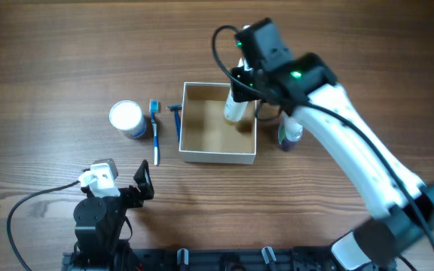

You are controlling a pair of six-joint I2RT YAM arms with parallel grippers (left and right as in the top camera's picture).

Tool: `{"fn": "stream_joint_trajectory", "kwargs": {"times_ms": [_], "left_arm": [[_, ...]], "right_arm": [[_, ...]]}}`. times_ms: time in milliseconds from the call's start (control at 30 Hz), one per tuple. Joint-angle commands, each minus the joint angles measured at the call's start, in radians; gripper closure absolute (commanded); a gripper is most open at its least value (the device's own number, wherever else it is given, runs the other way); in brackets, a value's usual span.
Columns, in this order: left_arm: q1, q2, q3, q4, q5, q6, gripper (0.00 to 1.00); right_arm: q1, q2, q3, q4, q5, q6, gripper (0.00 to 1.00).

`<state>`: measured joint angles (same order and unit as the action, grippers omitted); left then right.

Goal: Pack container
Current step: 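Carry the tube over the box and release it upright inside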

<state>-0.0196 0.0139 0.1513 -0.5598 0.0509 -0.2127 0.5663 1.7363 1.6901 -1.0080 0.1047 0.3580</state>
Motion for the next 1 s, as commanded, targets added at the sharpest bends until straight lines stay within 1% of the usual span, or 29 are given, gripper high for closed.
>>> {"fn": "stream_joint_trajectory", "kwargs": {"times_ms": [0, 100, 433, 467, 500, 533, 567, 600, 767, 900, 967], "left_arm": [[-0.005, -0.007, -0.002, 0.003, 0.001, -0.005, 0.0], [-0.005, -0.007, -0.002, 0.003, 0.001, -0.005, 0.0], [-0.005, -0.007, -0.002, 0.003, 0.001, -0.005, 0.0], [-0.005, -0.007, -0.002, 0.003, 0.001, -0.005, 0.0], [-0.005, -0.007, -0.002, 0.003, 0.001, -0.005, 0.0], [-0.005, -0.007, -0.002, 0.003, 0.001, -0.005, 0.0], [-0.005, -0.007, -0.002, 0.003, 0.001, -0.005, 0.0], [-0.005, -0.007, -0.002, 0.003, 0.001, -0.005, 0.0], [-0.005, -0.007, -0.002, 0.003, 0.001, -0.005, 0.0], [-0.005, -0.007, -0.002, 0.003, 0.001, -0.005, 0.0], [-0.005, -0.007, -0.002, 0.003, 0.001, -0.005, 0.0]], "right_arm": [[-0.001, 0.044, 0.01, 0.026, 0.082, 0.011, 0.96], [-0.001, 0.076, 0.01, 0.039, 0.129, 0.012, 0.96], [-0.003, 0.09, 0.01, 0.103, 0.139, 0.008, 0.96], [-0.003, 0.09, 0.01, 0.1, 0.139, 0.008, 0.89], [-0.003, 0.09, 0.01, 0.097, 0.139, 0.008, 0.75], [-0.003, 0.09, 0.01, 0.095, 0.139, 0.008, 0.53], [-0.003, 0.09, 0.01, 0.093, 0.139, 0.008, 0.4], [-0.003, 0.089, 0.01, 0.091, 0.14, 0.008, 0.36], [-0.003, 0.055, 0.01, 0.079, 0.14, 0.008, 0.33], [-0.003, -0.043, 0.011, 0.033, 0.14, 0.008, 0.3], [-0.01, -0.111, 0.011, -0.011, 0.147, 0.009, 0.27]]}}
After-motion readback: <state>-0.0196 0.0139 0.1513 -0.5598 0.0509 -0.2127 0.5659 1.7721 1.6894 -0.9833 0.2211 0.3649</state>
